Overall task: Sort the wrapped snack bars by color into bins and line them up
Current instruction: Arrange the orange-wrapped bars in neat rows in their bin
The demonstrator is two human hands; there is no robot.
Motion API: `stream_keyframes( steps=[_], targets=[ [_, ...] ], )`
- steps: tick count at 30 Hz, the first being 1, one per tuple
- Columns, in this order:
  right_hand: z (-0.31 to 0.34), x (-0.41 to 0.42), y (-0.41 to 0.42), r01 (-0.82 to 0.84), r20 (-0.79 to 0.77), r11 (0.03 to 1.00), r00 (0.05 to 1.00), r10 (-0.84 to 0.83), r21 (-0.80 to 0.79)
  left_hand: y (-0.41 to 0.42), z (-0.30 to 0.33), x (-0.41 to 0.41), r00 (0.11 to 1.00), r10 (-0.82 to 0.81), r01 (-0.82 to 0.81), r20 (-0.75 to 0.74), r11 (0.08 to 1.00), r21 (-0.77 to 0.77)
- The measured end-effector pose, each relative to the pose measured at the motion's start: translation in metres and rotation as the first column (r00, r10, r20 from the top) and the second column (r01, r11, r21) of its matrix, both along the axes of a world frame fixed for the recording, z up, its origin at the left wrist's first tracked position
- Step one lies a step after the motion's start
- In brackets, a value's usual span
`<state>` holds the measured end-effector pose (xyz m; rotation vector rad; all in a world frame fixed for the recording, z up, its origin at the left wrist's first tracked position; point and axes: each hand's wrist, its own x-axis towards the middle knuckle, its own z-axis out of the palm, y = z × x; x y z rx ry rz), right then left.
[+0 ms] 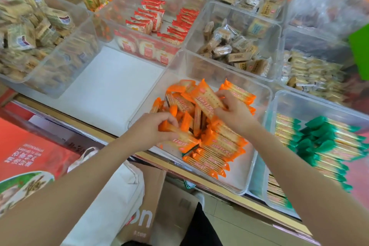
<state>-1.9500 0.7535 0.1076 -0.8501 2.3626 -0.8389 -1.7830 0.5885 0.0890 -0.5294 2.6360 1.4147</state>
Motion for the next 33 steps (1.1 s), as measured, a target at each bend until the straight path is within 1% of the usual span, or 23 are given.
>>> stream_keyframes(
  steps=[4, 6, 7, 8, 9, 10, 11, 13, 15, 16, 18, 20, 22, 24, 26, 28, 29, 30, 31, 32, 33],
  targets=[
    [0.01, -0.001, 0.057, -0.001, 0.005, 1.0, 1.0, 0.001, 0.007, 0.043, -0.009, -0.029, 0.983, -0.186, 0.185, -0.003, 0.982, -0.028],
    [0.012, 0.002, 0.076, -0.013, -0.003, 0.999, 1.0, 0.013, 0.036, 0.057, -0.019, -0.042, 0.971, -0.24, 0.24, 0.007, 0.97, -0.05],
    [0.012, 0.005, 0.083, -0.028, -0.022, 0.998, 0.999, 0.029, 0.057, 0.061, -0.025, -0.048, 0.965, -0.26, 0.26, 0.022, 0.96, -0.101],
    [0.012, 0.008, 0.09, -0.04, -0.033, 0.996, 0.999, 0.043, 0.075, 0.063, -0.03, -0.053, 0.957, -0.285, 0.289, 0.049, 0.935, -0.203],
    [0.011, 0.012, 0.094, -0.05, -0.031, 0.995, 0.998, 0.053, 0.083, 0.064, -0.035, -0.057, 0.945, -0.31, 0.326, 0.103, 0.889, -0.322],
    [0.009, 0.016, 0.098, -0.065, -0.027, 0.993, 0.997, 0.068, 0.094, 0.064, -0.037, -0.061, 0.932, -0.323, 0.361, 0.161, 0.843, -0.399],
    [0.006, 0.02, 0.099, -0.092, -0.04, 0.99, 0.994, 0.097, 0.111, 0.063, -0.039, -0.063, 0.922, -0.328, 0.387, 0.208, 0.822, -0.417],
    [-0.001, 0.027, 0.099, -0.169, -0.143, 0.969, 0.97, 0.195, 0.178, 0.061, -0.039, -0.067, 0.917, -0.326, 0.391, 0.231, 0.85, -0.353],
    [-0.008, 0.034, 0.095, -0.236, -0.254, 0.941, 0.921, 0.296, 0.241, 0.06, -0.037, -0.067, 0.937, -0.297, 0.34, 0.184, 0.897, -0.282],
    [-0.01, 0.037, 0.093, -0.261, -0.282, 0.929, 0.9, 0.333, 0.264, 0.06, -0.036, -0.068, 0.948, -0.277, 0.309, 0.156, 0.917, -0.25],
    [-0.015, 0.045, 0.088, -0.305, -0.288, 0.906, 0.876, 0.388, 0.292, 0.06, -0.036, -0.068, 0.961, -0.25, 0.271, 0.122, 0.94, -0.208],
    [-0.018, 0.051, 0.086, -0.328, -0.273, 0.879, 0.861, 0.429, 0.347, 0.061, -0.037, -0.068, 0.956, -0.262, 0.284, 0.133, 0.94, -0.192],
    [-0.022, 0.052, 0.085, -0.304, -0.321, 0.833, 0.818, 0.477, 0.463, 0.058, -0.039, -0.065, 0.95, -0.274, 0.295, 0.148, 0.944, -0.146],
    [-0.028, 0.055, 0.08, -0.238, -0.397, 0.812, 0.777, 0.488, 0.532, 0.051, -0.039, -0.064, 0.956, -0.266, 0.275, 0.124, 0.96, -0.059],
    [-0.033, 0.061, 0.072, -0.171, -0.48, 0.816, 0.735, 0.479, 0.552, 0.041, -0.038, -0.061, 0.972, -0.226, 0.226, 0.07, 0.974, 0.011],
    [-0.041, 0.063, 0.066, -0.15, -0.551, 0.844, 0.697, 0.459, 0.515, 0.029, -0.04, -0.058, 0.989, -0.144, 0.143, 0.031, 0.989, 0.046],
    [-0.044, 0.063, 0.064, -0.173, -0.569, 0.845, 0.67, 0.477, 0.506, 0.023, -0.04, -0.056, 0.99, -0.137, 0.137, 0.038, 0.991, 0.009],
    [-0.047, 0.062, 0.062, -0.218, -0.572, 0.838, 0.644, 0.509, 0.5, 0.018, -0.04, -0.053, 0.982, -0.177, 0.182, 0.063, 0.98, -0.082],
    [-0.05, 0.06, 0.06, -0.267, -0.568, 0.83, 0.624, 0.536, 0.49, 0.013, -0.043, -0.053, 0.959, -0.262, 0.279, 0.107, 0.94, -0.198],
    [-0.051, 0.058, 0.059, -0.305, -0.55, 0.818, 0.62, 0.56, 0.488, 0.009, -0.044, -0.053, 0.913, -0.372, 0.406, 0.165, 0.863, -0.302],
    [-0.051, 0.055, 0.058, -0.327, -0.524, 0.804, 0.626, 0.578, 0.496, 0.008, -0.044, -0.054, 0.842, -0.488, 0.539, 0.231, 0.742, -0.398]
  ],
)
